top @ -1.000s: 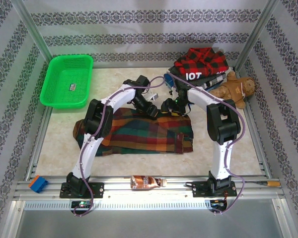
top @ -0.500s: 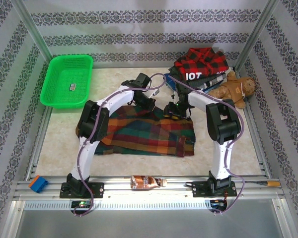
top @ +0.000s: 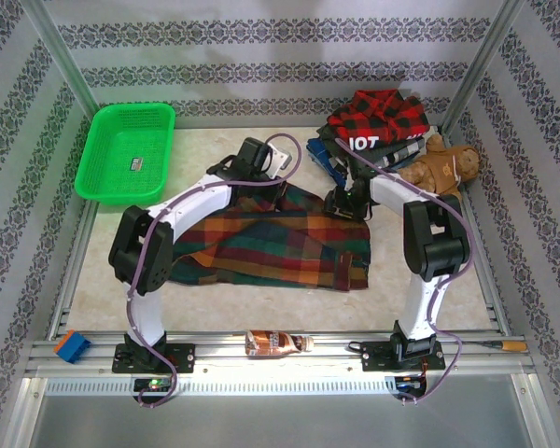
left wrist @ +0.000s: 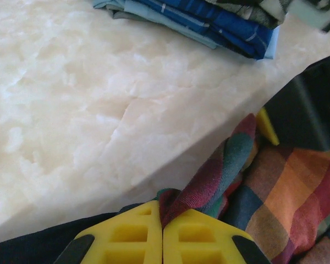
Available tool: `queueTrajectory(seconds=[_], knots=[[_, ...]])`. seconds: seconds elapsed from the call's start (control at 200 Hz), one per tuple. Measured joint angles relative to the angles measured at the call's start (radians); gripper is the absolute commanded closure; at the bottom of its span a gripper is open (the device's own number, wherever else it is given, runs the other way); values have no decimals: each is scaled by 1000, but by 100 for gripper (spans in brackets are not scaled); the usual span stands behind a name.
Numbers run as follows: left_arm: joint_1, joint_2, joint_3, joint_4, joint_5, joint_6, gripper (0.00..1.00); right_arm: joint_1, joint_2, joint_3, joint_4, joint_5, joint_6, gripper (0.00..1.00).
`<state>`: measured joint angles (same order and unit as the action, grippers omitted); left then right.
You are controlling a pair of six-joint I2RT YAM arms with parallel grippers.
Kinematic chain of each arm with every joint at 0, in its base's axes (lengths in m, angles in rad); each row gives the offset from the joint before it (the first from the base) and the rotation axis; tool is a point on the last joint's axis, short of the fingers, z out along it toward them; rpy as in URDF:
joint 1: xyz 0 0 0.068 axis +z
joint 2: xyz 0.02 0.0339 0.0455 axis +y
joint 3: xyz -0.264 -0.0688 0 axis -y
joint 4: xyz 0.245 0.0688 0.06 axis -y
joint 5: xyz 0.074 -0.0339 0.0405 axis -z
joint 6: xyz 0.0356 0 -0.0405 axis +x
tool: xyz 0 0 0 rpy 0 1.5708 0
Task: Fold and stack the long sleeve shirts
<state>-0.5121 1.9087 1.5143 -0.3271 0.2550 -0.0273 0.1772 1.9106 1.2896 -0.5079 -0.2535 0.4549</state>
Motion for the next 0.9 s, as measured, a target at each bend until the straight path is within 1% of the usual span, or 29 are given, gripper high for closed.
queueTrajectory(seconds=[0.105, 0.23, 0.355, 0.47, 0.56, 0.665, 0.739, 0.899], knots=[[-9, -34, -42, 29, -52, -3, 93, -33, -37, -2, 15, 10, -1, 42], [-11, -57, -41, 60, -151, -11, 93, -65, -50, 4, 34, 11, -5, 43], [-5, -57, 10, 68, -258, -27, 92, -63, -50, 3, 44, 12, -4, 44], [3, -46, 82, 82, -310, -34, 92, -40, -45, -5, 58, 12, -3, 46], [10, -21, 149, 97, -335, -34, 92, -16, -22, -9, 58, 11, 1, 49], [17, 10, 197, 116, -336, -34, 92, 8, 25, -10, 56, 12, 14, 52], [22, 29, 215, 119, -334, -34, 92, 27, 63, -1, 37, 29, 18, 52], [33, 56, 219, 119, -343, -34, 91, 74, 106, 77, -16, 87, 21, 52]])
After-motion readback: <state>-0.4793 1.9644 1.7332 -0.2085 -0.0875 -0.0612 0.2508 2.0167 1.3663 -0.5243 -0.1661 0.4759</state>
